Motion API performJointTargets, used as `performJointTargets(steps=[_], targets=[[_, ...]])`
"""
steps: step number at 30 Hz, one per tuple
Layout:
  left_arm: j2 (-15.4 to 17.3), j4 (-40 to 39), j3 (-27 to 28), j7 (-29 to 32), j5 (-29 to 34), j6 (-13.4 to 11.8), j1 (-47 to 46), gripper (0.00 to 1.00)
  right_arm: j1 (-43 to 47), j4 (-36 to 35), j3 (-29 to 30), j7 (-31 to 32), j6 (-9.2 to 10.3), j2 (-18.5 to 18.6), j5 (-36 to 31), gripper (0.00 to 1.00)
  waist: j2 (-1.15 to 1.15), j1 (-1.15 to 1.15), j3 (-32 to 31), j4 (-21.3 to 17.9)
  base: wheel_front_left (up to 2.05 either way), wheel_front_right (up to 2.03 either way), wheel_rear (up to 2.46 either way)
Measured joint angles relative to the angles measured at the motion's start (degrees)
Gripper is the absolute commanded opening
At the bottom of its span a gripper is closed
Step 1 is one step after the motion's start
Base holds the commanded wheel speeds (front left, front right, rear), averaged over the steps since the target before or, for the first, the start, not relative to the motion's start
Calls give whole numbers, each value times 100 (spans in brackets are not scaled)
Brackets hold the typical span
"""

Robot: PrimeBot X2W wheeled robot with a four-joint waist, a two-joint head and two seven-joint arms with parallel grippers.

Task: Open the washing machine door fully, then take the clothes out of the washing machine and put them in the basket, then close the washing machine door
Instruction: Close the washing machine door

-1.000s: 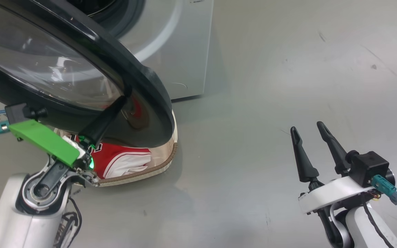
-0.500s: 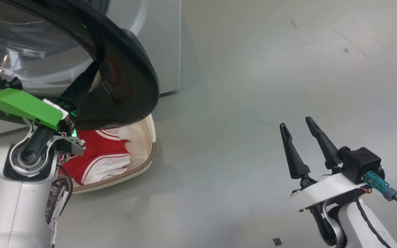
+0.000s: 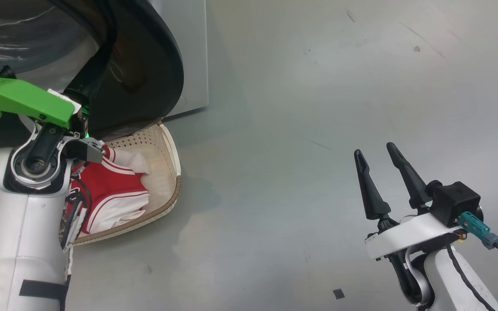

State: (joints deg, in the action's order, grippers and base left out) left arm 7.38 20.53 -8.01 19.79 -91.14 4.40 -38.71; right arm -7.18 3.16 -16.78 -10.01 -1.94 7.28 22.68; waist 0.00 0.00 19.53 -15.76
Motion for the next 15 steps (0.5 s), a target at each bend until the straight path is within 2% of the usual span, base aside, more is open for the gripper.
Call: performJointTargets(steps=[15], targets=[[-51,626,86,-276,76,123,-407,0,-94,124,-8,-98,-3,-14,0,100,0,0,-1,-43,0,0,0]])
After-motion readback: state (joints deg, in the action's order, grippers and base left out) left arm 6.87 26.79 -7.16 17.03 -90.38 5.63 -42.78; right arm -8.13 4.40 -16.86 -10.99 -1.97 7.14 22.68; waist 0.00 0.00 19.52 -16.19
